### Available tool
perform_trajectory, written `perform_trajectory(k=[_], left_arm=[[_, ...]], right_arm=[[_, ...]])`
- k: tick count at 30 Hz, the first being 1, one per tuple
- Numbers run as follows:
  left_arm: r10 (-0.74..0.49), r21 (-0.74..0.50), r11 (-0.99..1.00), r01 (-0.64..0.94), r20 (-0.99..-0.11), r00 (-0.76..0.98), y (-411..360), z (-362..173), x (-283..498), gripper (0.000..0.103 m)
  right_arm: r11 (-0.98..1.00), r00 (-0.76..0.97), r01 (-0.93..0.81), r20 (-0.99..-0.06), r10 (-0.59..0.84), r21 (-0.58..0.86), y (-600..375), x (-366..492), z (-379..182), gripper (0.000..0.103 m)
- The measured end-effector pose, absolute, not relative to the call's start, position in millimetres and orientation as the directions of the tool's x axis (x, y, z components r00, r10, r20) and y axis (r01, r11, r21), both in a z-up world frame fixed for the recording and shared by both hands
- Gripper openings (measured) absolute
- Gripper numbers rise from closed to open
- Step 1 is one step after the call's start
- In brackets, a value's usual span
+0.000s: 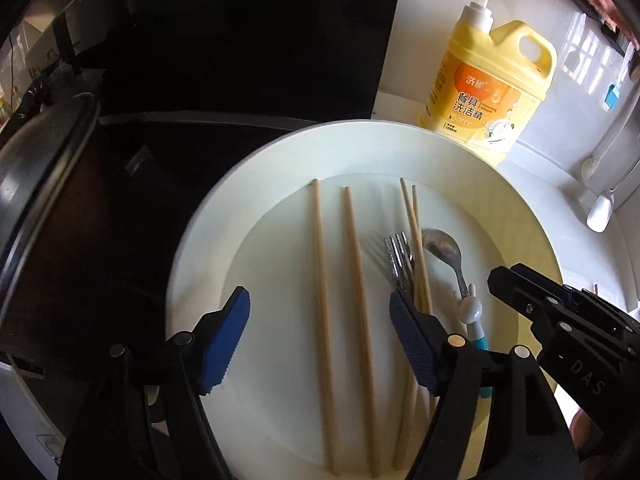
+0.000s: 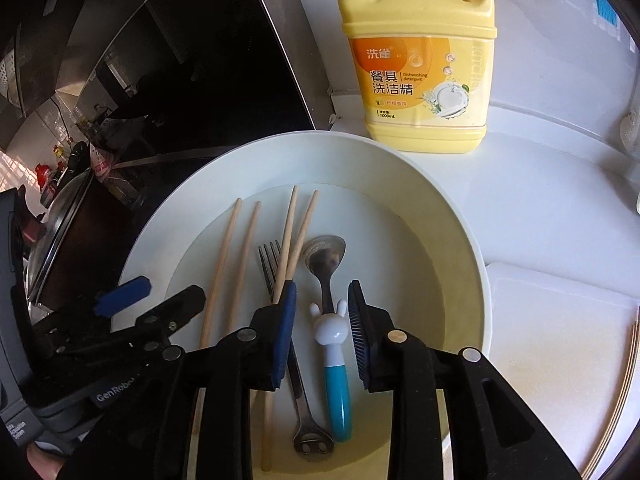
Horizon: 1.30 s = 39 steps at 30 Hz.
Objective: Organize utensils
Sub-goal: 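Open both tools to release the chopsticks into the basin, then move both open tools back over the remaining chopsticks on the board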
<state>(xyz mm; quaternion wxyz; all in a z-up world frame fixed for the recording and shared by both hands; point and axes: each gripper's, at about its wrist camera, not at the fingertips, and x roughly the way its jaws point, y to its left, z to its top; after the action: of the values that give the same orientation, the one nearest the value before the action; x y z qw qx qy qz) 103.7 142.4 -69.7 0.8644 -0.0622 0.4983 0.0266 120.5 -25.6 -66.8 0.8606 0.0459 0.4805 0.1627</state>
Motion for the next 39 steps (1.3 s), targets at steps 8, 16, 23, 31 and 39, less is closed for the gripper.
perform_trajectory(k=[8, 16, 23, 31, 39], left_arm=[[0.020, -0.059, 0.989, -0.134, -0.854, 0.519, 157.3, -51.3, 89.5, 0.087], [0.005, -0.042, 0.996, -0.077, -0.850, 0.526, 155.3, -46.1, 77.1, 0.088], [-0.043, -0.046, 0.999, 0.009, -0.829, 0.558, 138.6, -35.7, 61.5, 0.094], [-0.146, -0.070, 0.986, 0.152, -0.808, 0.570, 85.4, -22.1, 42.2, 0.095], [-0.246, -0.117, 0.960, 0.256, -0.790, 0.561, 5.7, -16.1, 26.6, 0.095]], right_arm=[[0.942, 0.518, -0.252, -0.791, 0.325, 0.223, -27.6, 103.3, -53.5, 0.043], [0.953, 0.544, -0.217, -0.785, 0.297, 0.210, -32.9, 77.6, -45.2, 0.053], [0.970, 0.578, -0.119, -0.780, 0.241, 0.212, -54.4, 44.2, -42.4, 0.059], [0.981, 0.602, 0.050, -0.789, 0.121, 0.188, -112.6, -3.3, -37.1, 0.067], [0.960, 0.613, 0.225, -0.790, -0.006, 0.167, -202.0, -55.3, -34.6, 0.068]])
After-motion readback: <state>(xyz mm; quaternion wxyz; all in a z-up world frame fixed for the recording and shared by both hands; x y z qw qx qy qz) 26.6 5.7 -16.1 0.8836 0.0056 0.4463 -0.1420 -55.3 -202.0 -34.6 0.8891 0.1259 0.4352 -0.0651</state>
